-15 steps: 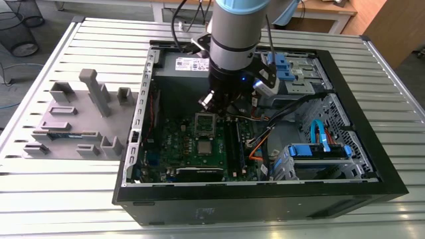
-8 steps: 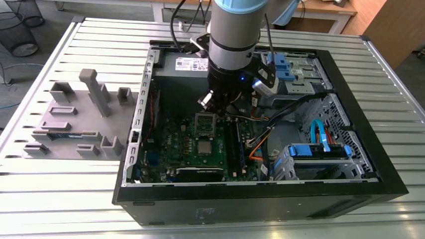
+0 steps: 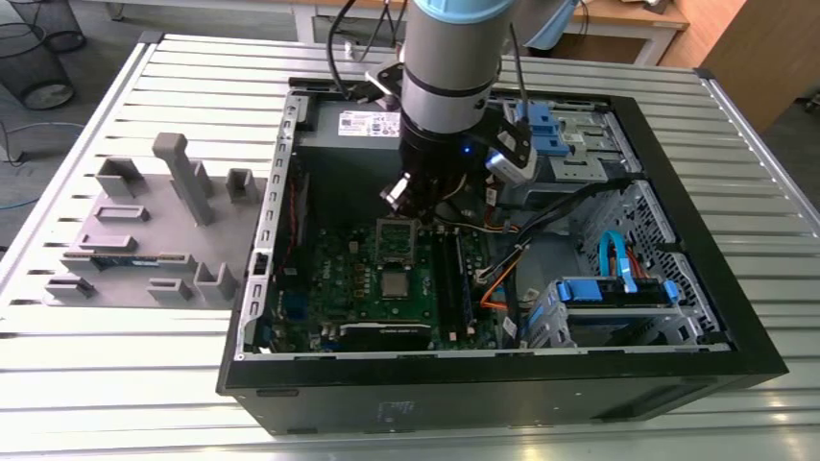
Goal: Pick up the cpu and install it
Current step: 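Close the cpu cover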
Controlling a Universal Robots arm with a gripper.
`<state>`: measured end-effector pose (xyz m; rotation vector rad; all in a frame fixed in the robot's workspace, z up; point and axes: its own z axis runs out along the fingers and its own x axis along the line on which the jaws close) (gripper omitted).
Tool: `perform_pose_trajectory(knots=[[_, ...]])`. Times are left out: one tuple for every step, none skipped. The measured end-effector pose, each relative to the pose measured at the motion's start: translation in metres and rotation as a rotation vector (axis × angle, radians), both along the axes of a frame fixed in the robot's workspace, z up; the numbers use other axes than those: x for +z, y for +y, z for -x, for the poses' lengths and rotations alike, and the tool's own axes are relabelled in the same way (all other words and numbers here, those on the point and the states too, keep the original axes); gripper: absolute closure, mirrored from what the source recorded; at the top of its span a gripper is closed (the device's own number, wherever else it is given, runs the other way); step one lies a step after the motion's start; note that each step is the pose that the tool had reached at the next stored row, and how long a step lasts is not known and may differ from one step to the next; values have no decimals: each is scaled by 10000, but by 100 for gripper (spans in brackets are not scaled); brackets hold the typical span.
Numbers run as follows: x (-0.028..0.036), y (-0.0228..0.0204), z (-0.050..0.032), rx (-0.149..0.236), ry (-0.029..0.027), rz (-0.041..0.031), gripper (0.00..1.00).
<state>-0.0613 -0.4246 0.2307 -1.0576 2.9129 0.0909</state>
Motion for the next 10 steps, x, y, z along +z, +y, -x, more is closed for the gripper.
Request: perform_pose_trajectory(knots=[[1,0,2,6,0,0,89],[3,0,4,14,1,1,89],[5,0,6,20,1,1,89],[8,0,8,27,1,2,89],[11,0,9,33,2,3,89],[16,0,10,40,1,3,89],[21,0,11,48,1,2,89],[26,0,12,56,1,1,89],[31,0,13,63,1,2,89],[34,0,14,70,0,0,89]])
